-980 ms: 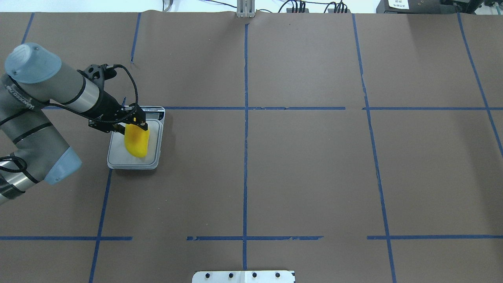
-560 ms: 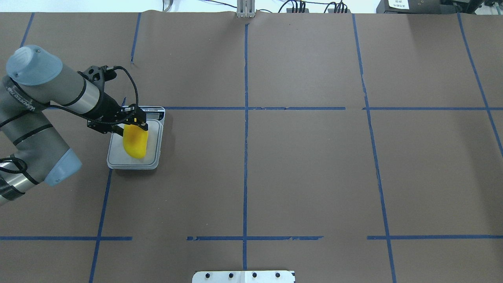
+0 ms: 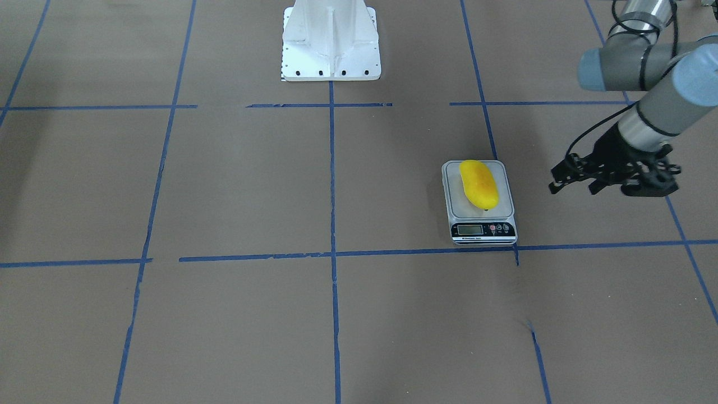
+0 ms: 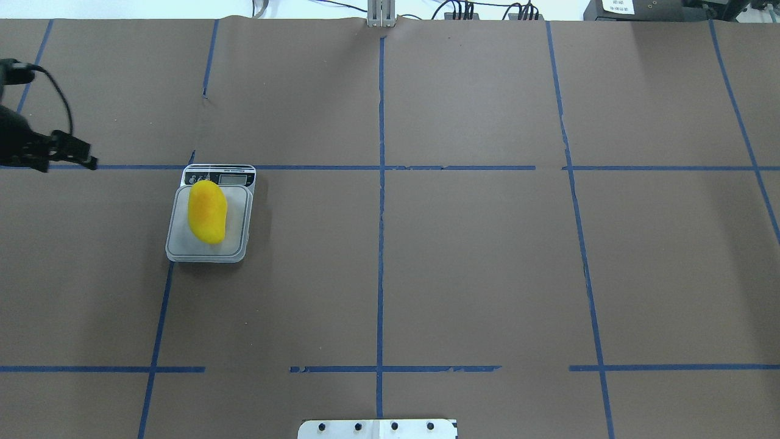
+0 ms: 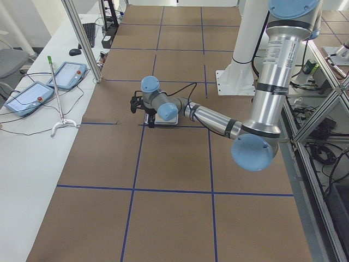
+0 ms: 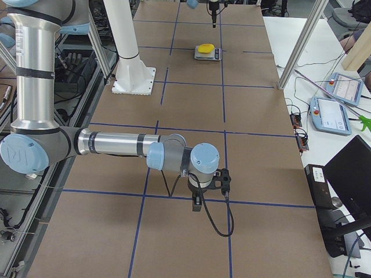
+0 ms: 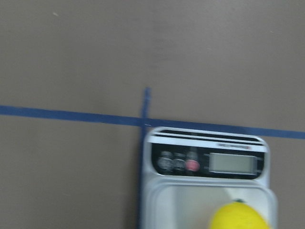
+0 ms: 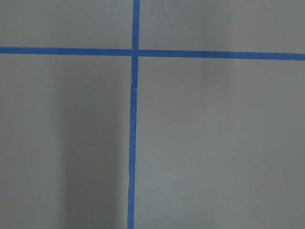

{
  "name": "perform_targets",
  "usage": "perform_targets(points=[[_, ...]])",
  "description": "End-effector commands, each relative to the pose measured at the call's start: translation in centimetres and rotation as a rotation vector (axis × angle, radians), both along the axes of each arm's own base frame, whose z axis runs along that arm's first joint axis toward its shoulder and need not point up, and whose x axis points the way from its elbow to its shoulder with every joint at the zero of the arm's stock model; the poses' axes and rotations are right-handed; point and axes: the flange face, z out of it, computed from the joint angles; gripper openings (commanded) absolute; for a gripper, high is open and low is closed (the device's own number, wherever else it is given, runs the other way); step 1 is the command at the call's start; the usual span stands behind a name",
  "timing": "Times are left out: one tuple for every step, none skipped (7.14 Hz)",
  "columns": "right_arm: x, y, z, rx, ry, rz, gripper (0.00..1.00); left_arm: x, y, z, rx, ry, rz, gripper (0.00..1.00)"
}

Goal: Weigh mango

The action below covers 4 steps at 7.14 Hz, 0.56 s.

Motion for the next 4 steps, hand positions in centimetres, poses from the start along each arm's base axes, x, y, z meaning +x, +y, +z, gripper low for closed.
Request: perform_targets(points=[[0.0, 0.0, 0.0, -0.001, 0.0, 0.0, 1.0, -15.0, 2.3, 9.6, 0.112, -0.143, 0.039, 1.0], [0.0, 0.0, 0.0, 0.001, 0.0, 0.0, 1.0, -20.7, 2.5, 12.7, 0.067, -0.187, 0.056, 1.0], [0.0, 0.0, 0.0, -0.001, 0.0, 0.0, 1.0, -23.7, 3.3, 13.9, 0.031, -0.2, 0.093, 1.0], [0.0, 0.0, 0.0, 0.001, 0.0, 0.0, 1.0, -26.9, 4.5, 14.5, 0.039, -0.205, 0.086, 1.0]])
